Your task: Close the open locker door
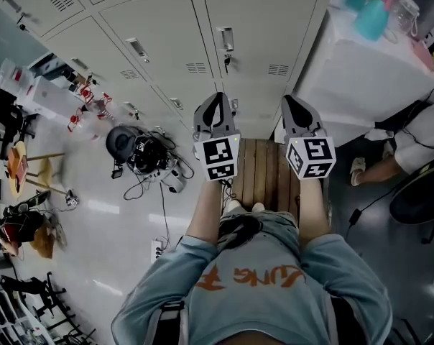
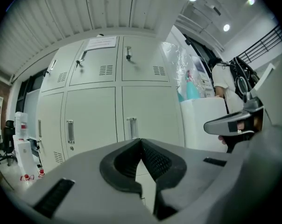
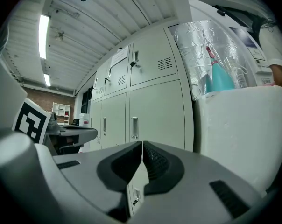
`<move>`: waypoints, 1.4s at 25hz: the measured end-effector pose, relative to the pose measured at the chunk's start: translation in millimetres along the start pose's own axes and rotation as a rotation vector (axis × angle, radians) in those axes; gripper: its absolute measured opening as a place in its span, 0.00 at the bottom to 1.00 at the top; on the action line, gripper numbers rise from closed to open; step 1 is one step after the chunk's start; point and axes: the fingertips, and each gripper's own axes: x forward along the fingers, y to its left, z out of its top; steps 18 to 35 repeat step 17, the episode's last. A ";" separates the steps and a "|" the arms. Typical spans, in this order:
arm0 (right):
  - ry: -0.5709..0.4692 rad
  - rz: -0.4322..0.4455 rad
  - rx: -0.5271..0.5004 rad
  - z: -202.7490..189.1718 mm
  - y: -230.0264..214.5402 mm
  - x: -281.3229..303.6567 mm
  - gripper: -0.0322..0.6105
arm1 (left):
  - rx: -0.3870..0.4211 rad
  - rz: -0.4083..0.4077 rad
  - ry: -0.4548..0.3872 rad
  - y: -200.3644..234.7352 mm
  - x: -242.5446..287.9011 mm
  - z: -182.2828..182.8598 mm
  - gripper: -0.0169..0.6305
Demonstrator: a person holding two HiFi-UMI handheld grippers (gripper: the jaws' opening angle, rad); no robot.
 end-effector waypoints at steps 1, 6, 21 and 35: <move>-0.001 0.000 0.001 -0.3 -0.5 0.0 0.10 | 0.001 -0.002 0.000 -0.3 0.3 0.0 0.06; -0.009 0.010 -0.002 0.3 -0.7 -1.3 0.10 | 0.002 -0.008 0.015 -3.5 -0.3 -4.1 0.06; -0.020 0.023 0.010 1.6 -3.8 0.3 0.10 | 0.005 -0.009 0.020 -6.5 3.9 -3.0 0.06; -0.020 0.023 0.010 1.6 -3.8 0.3 0.10 | 0.005 -0.009 0.020 -6.5 3.9 -3.0 0.06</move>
